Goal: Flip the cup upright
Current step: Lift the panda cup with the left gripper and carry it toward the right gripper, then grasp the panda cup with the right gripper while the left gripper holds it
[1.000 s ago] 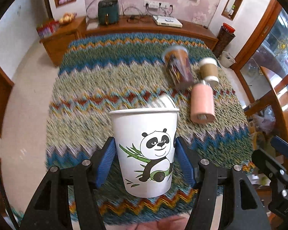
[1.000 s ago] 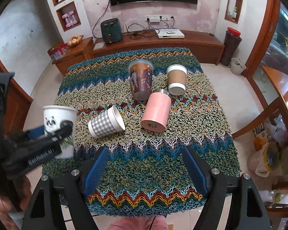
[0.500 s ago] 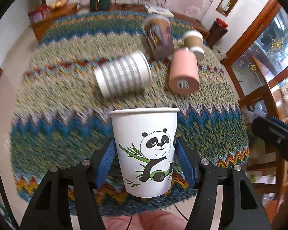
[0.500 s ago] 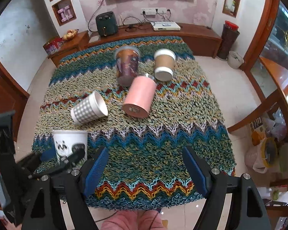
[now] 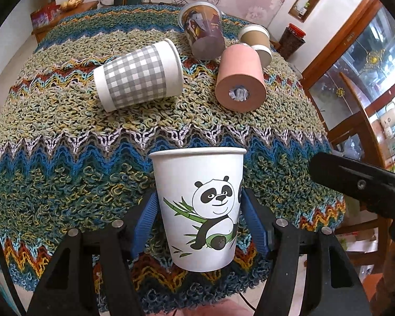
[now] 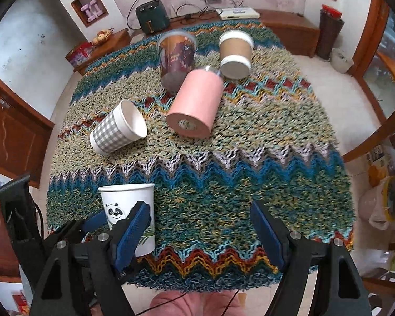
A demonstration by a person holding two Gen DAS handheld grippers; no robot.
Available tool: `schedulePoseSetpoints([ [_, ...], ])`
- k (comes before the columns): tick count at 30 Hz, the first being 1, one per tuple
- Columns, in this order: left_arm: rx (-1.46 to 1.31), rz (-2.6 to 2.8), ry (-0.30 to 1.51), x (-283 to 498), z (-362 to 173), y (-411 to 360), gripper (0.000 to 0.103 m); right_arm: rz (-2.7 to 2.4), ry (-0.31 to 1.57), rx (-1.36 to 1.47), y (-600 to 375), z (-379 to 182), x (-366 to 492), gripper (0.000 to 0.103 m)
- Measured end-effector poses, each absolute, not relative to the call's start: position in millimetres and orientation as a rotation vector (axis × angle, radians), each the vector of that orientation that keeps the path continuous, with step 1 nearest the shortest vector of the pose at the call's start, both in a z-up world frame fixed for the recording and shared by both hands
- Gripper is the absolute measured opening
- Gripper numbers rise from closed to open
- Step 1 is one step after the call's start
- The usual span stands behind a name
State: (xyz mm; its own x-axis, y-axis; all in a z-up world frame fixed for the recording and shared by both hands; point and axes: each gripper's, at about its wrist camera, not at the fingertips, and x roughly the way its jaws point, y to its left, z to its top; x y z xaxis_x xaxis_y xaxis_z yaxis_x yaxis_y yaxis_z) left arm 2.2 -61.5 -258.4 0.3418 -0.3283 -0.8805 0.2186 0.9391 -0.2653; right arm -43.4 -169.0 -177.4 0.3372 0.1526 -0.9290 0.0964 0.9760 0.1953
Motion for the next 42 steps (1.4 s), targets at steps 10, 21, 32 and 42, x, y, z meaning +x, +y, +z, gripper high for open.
schedulePoseSetpoints([
  [10,-0.116,-0.345,1.190,5.6,-271.8,-60.8,0.069,0.072,1.251,0.262,-167.8,-197.4,-33.1,0.080],
  [21,-0.138,-0.373,1.177,-6.0,-266.2,-53.1,0.087,0.203,1.317,0.334,-149.4,-212.6,-21.4,0.080],
  [32,-0.135,-0.364,1.166,-21.6,-256.1,-33.0,0.087,0.253,1.379,0.404,-136.7,-230.4,-9.2,0.080],
  [42,-0.126,-0.345,1.162,-25.5,-255.0,-25.3,0.087,0.306,1.416,0.445,-125.8,-239.7,1.1,0.080],
])
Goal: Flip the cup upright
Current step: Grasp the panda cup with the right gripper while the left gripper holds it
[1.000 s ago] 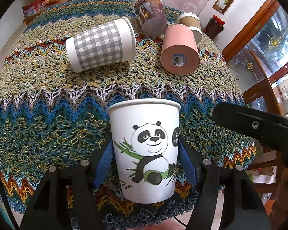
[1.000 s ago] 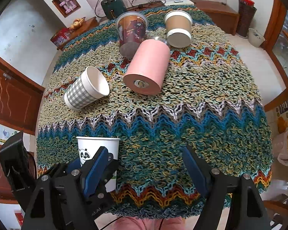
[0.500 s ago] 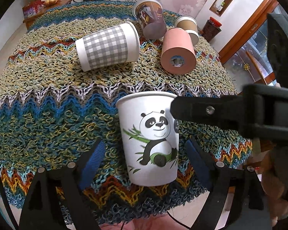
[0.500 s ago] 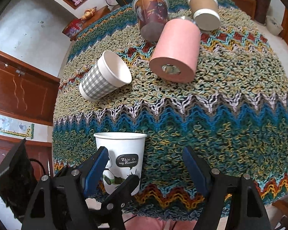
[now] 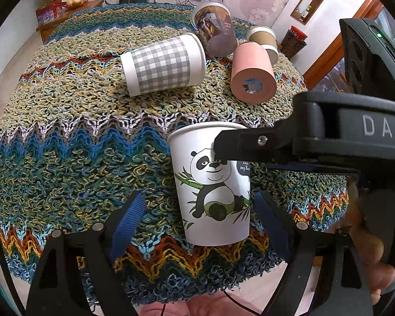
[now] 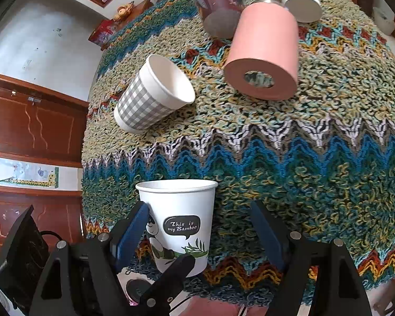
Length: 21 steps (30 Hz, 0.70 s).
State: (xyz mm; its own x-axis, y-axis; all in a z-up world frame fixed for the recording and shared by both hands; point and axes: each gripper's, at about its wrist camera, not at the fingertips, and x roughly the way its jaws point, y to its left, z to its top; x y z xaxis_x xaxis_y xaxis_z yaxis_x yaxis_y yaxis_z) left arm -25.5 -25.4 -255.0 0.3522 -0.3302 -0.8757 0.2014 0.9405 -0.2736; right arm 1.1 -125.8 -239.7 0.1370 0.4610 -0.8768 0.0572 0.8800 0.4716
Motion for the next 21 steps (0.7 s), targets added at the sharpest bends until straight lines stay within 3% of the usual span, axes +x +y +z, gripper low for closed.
schedulePoseSetpoints([
  [21,-0.092,-0.366,1.154,-45.5,-245.3,-13.6,0.087,0.447,1.523,0.256,-73.4,-232.8,33.0,0.080],
])
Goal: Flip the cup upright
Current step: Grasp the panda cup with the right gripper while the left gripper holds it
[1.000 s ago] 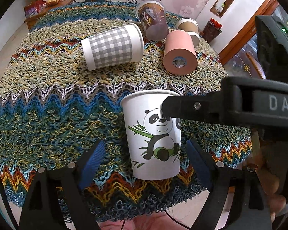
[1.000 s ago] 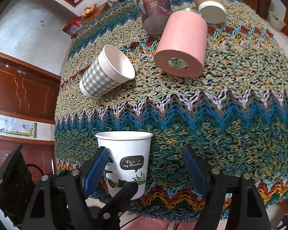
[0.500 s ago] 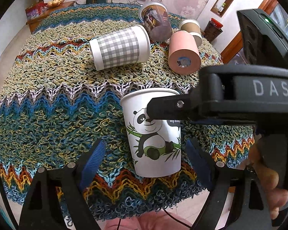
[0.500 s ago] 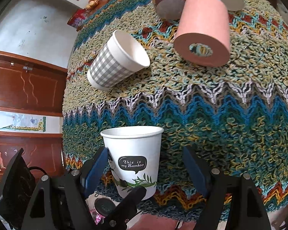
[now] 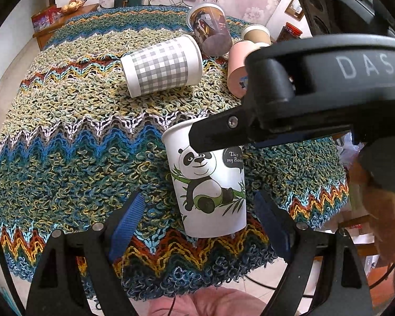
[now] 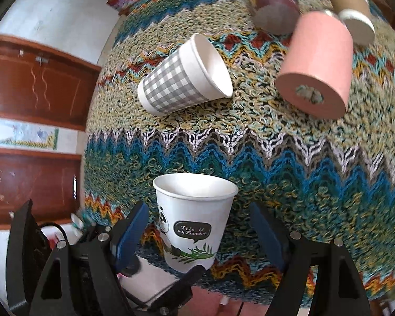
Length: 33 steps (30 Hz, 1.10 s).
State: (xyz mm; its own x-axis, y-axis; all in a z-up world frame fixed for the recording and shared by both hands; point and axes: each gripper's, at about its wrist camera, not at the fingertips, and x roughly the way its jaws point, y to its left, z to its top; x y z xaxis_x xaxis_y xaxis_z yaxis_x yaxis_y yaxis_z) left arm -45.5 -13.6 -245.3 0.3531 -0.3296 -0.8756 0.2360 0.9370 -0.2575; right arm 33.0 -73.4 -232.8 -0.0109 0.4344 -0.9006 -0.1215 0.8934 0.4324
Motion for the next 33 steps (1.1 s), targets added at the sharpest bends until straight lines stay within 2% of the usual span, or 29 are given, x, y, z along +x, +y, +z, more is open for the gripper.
schedulePoseSetpoints([
  [11,-0.097,-0.359,1.158,-46.0,-242.2,-6.1,0.087,0.479,1.616,0.194,-46.7,-250.7,43.8,0.080],
  [24,-0.109,-0.349,1.176,-64.2,-241.8,16.9,0.087,0.489,1.772,0.281,-39.5,-288.5,69.3,0.080],
  [29,-0.119,-0.342,1.174,-63.2,-240.7,26.8,0.087,0.504,1.804,0.304,-36.2,-298.6,72.7,0.070],
  [33,-0.127,-0.340,1.178,-56.2,-237.9,35.8,0.087,0.507,1.797,0.308,-33.8,-298.8,69.3,0.068],
])
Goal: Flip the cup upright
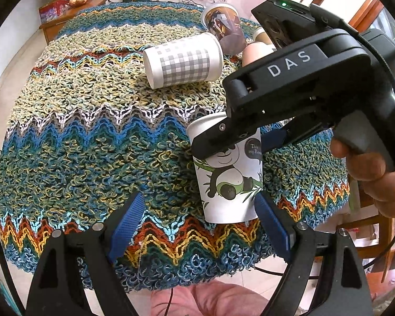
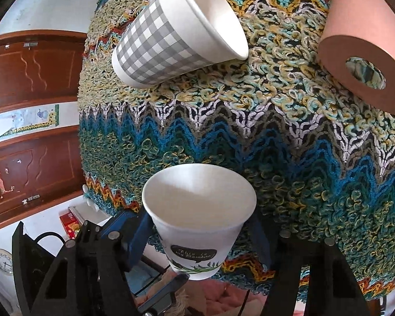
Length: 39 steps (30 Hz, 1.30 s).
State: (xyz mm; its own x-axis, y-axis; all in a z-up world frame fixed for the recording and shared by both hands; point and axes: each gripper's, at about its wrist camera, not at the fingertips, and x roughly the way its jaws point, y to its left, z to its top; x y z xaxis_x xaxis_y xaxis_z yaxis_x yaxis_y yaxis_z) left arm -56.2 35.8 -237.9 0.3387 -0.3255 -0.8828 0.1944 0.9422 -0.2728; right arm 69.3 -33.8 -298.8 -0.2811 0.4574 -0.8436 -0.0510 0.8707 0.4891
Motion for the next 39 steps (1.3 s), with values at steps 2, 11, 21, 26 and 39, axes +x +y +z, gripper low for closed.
schedulePoseSetpoints([
  [2,-0.128,-0.339,1.177,-54.9,-235.6,38.5,0.087,0.509,1.789,0.313,-37.2,-291.2,69.0,0.068],
  [11,-0.125,-0.348,1.175,-52.7,-227.6,40.0,0.087,0.472,1.596,0.249,-62.6,-252.7,45.3,0.067],
  [21,-0.108,-0.362,1.177,-59.2,-231.8,24.9,0.087,0.368,1.304,0.161,-77.8,-220.5,24.6,0.067],
  [26,-0.103,-0.368,1.174,-62.3,-231.1,23.5,0.087,0.319,1.156,0.095,-80.5,-210.3,15.3,0.067],
  [39,-0.094,-0.345,1.176,-83.1,-230.9,29.0,0.087,0.204,0.864,0.013,-82.3,-227.9,-15.8,0.067],
])
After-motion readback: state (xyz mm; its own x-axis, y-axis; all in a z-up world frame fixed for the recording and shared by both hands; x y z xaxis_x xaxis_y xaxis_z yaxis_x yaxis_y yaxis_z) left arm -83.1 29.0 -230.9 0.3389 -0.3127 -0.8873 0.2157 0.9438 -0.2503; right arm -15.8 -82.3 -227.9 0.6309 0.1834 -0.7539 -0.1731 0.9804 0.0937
